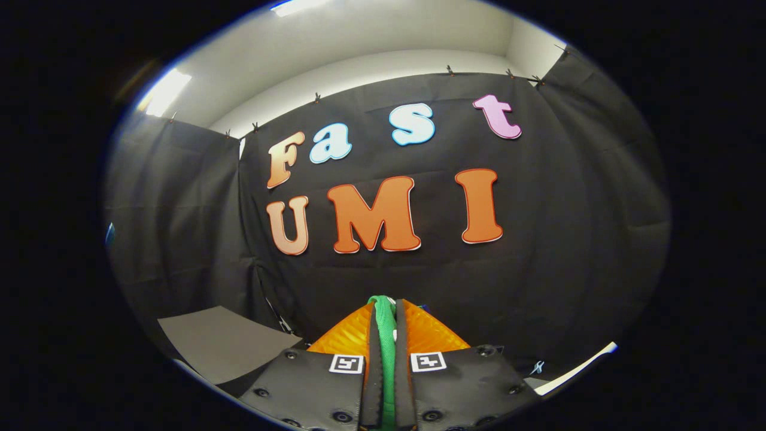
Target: Put the clothes into the washing machine and then close the washing machine lid.
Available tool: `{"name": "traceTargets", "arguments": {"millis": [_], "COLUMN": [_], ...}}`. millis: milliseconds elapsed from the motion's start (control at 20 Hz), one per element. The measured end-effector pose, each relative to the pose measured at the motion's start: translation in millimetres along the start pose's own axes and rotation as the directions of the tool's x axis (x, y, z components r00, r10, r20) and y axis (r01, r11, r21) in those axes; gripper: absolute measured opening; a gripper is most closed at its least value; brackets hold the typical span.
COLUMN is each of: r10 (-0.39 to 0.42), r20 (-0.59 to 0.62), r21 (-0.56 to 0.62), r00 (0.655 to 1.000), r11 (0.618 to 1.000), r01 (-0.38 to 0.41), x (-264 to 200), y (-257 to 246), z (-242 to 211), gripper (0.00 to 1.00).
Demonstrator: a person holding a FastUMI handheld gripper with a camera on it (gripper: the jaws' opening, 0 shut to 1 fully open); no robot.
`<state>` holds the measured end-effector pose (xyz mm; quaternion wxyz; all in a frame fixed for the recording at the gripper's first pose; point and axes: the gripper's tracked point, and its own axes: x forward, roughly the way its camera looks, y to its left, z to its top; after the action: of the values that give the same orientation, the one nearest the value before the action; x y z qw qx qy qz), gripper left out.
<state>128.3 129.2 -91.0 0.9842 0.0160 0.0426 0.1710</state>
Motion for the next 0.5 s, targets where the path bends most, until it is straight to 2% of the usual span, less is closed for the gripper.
{"name": "traceTargets", "arguments": {"millis": [150,250,500], "r10": [-0.007,-0.003,-0.015], "r20": [0.074,0.08,-0.094], "r21": [-0.024,-0.025,-0.017], "r00": [0.997,0.997,0.995], "r11": [1.0,1.0,1.0], "r01": [0.009,0.005,0.014], "x": [0,-1,4], "y": [-2,0,-2], "z": [30,30,-67], "gripper": [0.15,0.15,0.15]}}
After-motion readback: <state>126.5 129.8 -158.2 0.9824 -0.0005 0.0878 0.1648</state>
